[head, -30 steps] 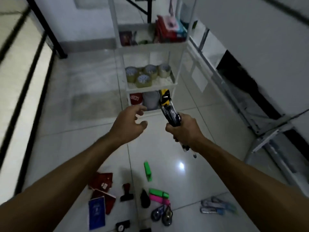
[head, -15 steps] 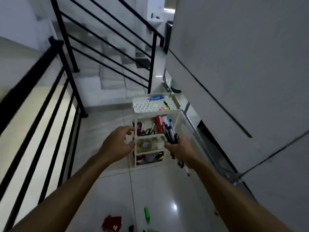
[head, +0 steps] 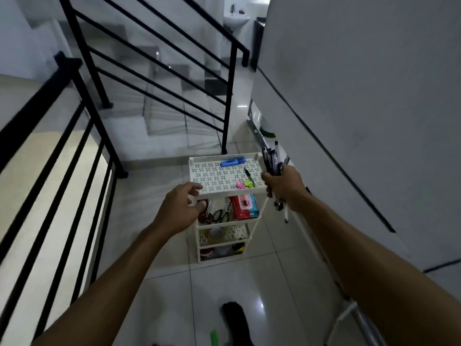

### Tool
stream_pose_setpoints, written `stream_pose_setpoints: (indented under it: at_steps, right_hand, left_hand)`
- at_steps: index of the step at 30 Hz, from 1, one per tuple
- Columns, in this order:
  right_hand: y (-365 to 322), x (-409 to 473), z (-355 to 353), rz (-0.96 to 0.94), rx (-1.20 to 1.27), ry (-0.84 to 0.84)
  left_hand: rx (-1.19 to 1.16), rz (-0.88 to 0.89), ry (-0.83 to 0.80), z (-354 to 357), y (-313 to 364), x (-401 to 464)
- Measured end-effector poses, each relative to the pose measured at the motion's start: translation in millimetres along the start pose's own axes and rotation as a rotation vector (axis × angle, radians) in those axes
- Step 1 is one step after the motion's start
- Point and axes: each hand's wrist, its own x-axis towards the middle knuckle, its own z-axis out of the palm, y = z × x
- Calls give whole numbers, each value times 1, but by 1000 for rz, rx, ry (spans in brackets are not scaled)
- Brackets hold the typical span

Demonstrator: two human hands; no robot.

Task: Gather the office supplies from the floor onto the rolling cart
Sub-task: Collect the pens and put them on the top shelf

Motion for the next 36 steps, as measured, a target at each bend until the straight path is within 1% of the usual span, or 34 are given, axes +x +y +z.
stream_pose_setpoints:
  at_steps: [2, 6, 10, 13, 17, 21, 25, 28, 31, 33, 36]
  right_hand:
    - [5, 59, 3, -10, 14, 9]
    - [21, 158, 11, 45, 47, 13]
    - [44, 221, 24, 62, 85, 1]
    - [65, 246, 40, 46, 87, 10]
    - [92, 260, 59, 30, -22, 4]
    - [116, 260, 66, 81, -268, -60]
    - [127, 255, 71, 102, -474, -13]
    - [123, 254, 76, 110, -549, 34]
    - [117, 253, 74, 123, -532, 44]
    - [115, 250, 71, 74, -563, 24]
    - [116, 243, 64, -96, -719, -46]
  left_hand:
    - [-21, -19, 17, 21, -2, 43]
    - [-49, -100, 14, 73, -3, 120]
    - [-71, -181, -24, 123, -7, 168]
    - [-94, -211, -43, 147, -13, 192]
    - [-122, -265, -78, 167, -22, 205]
    - [-113, -297, -77, 176, -31, 210]
    - [-113, -313, -95, 180, -29, 215]
    - [-124, -324, -89, 181, -27, 218]
    - [-124, -325, -79, 180, -26, 219]
    - [-126, -325, -78, 177, -26, 220]
    - [-109, -308, -68, 173, -26, 224]
